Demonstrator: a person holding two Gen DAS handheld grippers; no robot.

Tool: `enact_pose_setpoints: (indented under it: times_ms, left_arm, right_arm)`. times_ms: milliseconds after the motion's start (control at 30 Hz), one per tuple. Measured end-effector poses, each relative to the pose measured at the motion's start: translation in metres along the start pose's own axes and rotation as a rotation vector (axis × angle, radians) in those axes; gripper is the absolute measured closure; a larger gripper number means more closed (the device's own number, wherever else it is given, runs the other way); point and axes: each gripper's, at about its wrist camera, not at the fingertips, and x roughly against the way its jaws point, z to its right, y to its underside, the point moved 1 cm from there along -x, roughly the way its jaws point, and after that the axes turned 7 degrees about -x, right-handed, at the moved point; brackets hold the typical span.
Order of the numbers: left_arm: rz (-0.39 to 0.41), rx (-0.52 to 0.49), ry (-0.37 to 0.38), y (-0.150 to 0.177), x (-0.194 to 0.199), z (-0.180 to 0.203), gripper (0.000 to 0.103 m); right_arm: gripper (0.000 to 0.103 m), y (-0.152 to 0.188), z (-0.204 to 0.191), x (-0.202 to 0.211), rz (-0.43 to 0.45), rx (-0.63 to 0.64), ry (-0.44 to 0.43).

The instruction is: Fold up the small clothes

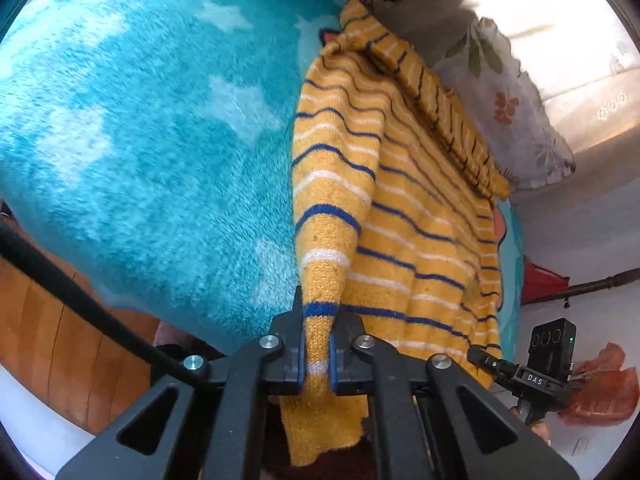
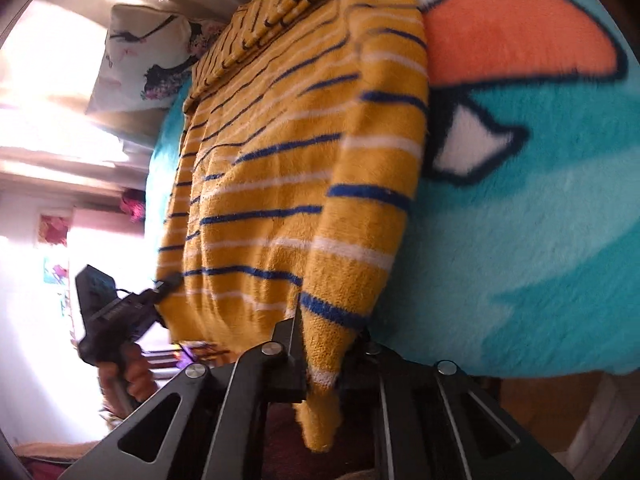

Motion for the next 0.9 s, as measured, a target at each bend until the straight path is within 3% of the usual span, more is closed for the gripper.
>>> enact_pose_setpoints:
  times_ms: [133,233,367,567,733,900]
  left_arm:
    - [0.036,0.01,0.024,0.011,0.031,0.001,0.096]
    - [0.015,0.048,0.025,0.021,0.029,-0.002,0.096]
    - [-0.01,0.112,0.003,0.022,0.015,-0.01,0.096]
    - [0.04,0.061,-0.036,0.013,0.025,0.004,0.096]
    - [0.093,0.035,-0.044,-0.01,0.036,0.015,0.096]
    - [0.152,0.018,-0.032,-0.06,0.043,0.026,0.096]
  right_arm:
    - [0.095,0.019,-0.021,0.019,-0.045,0.12,0.009]
    - [0.095,0.032,-0.019,0.024,-0.061,0.124,0.017]
    - [0.095,0.021,-0.019,0.013,-0.044,0.056,-0.001]
    - [0.095,0.01,-0.015,0.026,-0.036,0.111,-0.008]
    - [0.095,-0.002,-0.018,0.036,-0.032,0.15,-0.034]
    - [0.095,-0.047,-0.048,0.052,0.051,0.157,-0.102]
